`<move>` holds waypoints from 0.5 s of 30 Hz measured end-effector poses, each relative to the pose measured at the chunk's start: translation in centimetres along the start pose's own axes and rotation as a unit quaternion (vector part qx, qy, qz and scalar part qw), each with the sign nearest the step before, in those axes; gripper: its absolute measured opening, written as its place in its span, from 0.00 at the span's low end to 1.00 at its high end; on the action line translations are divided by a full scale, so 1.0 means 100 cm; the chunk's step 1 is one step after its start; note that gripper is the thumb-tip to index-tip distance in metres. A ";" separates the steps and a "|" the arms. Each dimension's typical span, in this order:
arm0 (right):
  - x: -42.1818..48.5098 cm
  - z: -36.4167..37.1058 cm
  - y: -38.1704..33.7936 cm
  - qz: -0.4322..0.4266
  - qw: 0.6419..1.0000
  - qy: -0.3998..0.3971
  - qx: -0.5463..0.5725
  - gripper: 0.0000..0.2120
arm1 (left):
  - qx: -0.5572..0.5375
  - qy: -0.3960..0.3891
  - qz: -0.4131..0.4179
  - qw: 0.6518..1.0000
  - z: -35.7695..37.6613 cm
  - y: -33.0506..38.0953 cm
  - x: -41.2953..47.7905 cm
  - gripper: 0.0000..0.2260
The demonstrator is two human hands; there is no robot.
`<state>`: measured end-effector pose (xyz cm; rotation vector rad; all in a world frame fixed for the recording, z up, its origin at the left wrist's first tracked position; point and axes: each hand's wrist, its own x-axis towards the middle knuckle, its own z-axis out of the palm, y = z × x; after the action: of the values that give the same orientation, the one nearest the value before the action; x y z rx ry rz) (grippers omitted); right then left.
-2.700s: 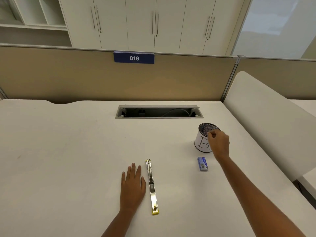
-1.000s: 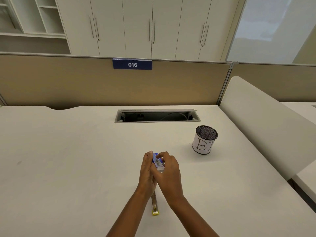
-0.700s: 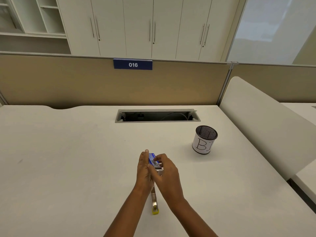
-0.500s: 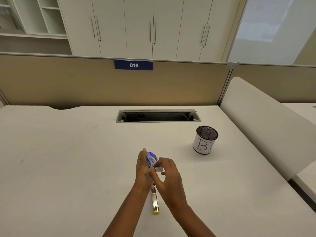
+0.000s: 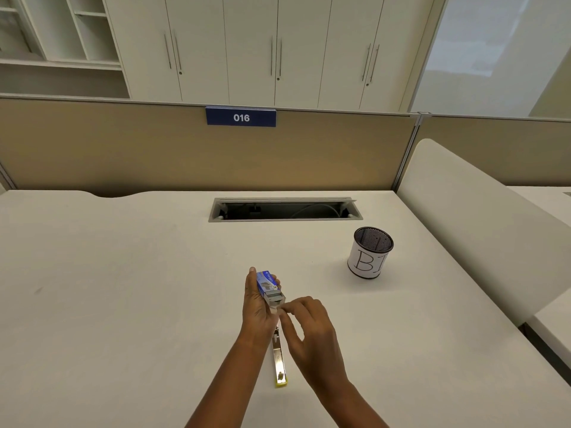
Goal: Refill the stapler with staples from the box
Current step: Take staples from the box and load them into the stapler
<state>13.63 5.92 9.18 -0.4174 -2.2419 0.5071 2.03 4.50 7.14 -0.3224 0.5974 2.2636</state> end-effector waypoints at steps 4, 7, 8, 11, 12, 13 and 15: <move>0.005 -0.002 -0.001 0.021 0.999 -0.030 0.021 0.10 | -0.002 -0.011 0.002 1.000 -0.004 -0.001 0.002 0.12; 0.009 -0.001 0.001 0.044 0.995 -0.079 0.037 0.12 | 0.000 -0.007 -0.005 1.000 -0.007 0.000 0.004 0.12; 0.010 -0.001 0.003 0.044 0.994 -0.090 0.034 0.12 | 0.004 -0.007 -0.005 1.000 -0.008 0.000 0.004 0.12; 0.012 -0.002 0.006 0.046 0.991 -0.122 0.013 0.12 | 0.016 -0.008 -0.003 1.000 -0.010 0.000 0.004 0.13; 0.013 -0.002 0.007 0.045 0.991 -0.129 0.010 0.12 | 0.017 -0.007 -0.004 1.000 -0.011 -0.001 0.004 0.13; 0.013 -0.003 0.007 0.044 0.990 -0.135 0.009 0.11 | 0.019 -0.007 -0.006 1.000 -0.011 -0.001 0.004 0.13; 0.015 -0.004 0.008 0.048 0.989 -0.135 0.028 0.09 | 0.033 -0.007 -0.008 0.999 -0.012 -0.002 0.004 0.13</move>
<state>13.10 7.35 9.98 -0.4523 -2.4677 0.7133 1.96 4.27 5.89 -0.2772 0.6581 2.2235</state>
